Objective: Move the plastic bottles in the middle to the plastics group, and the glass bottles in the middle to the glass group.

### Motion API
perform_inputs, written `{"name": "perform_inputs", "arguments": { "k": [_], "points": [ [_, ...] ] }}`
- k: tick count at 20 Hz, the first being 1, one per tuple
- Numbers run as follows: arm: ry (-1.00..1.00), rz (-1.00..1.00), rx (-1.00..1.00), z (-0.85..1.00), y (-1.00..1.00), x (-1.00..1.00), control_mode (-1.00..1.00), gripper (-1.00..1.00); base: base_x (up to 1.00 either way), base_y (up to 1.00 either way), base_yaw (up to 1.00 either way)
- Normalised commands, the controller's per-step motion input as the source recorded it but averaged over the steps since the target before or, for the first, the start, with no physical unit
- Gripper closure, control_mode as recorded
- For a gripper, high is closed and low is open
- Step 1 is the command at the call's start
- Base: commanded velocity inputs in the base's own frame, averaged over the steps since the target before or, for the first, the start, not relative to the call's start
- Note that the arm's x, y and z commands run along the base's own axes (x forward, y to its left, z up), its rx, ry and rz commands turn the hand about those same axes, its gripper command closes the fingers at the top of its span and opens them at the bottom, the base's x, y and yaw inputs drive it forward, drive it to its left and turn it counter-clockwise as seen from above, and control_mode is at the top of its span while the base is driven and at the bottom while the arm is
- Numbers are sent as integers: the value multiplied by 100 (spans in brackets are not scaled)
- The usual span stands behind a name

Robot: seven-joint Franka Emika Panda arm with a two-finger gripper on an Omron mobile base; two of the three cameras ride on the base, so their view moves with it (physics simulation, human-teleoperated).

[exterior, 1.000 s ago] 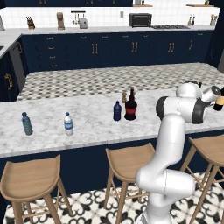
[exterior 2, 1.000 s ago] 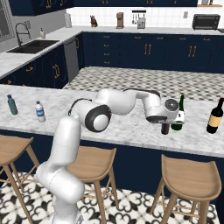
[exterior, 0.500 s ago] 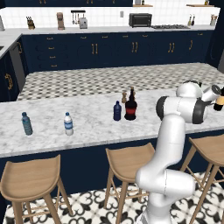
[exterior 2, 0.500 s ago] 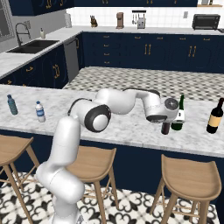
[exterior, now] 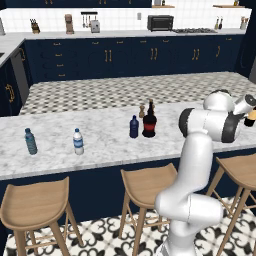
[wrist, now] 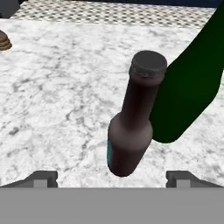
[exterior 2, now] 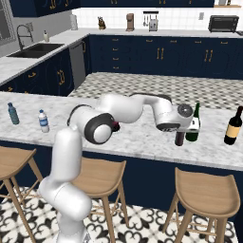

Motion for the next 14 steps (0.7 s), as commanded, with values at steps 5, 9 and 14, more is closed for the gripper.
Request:
{"name": "perform_inputs", "arguments": {
  "k": [5, 9, 14],
  "points": [
    [-3, 0, 0, 23, 50, -47, -100, -100, 0, 0, 0],
    [-1, 0, 0, 33, 73, -41, -100, -100, 0, 0, 0],
    [8, 3, -4, 47, 99, -30, -100, -100, 0, 0, 0]
  ]
}}
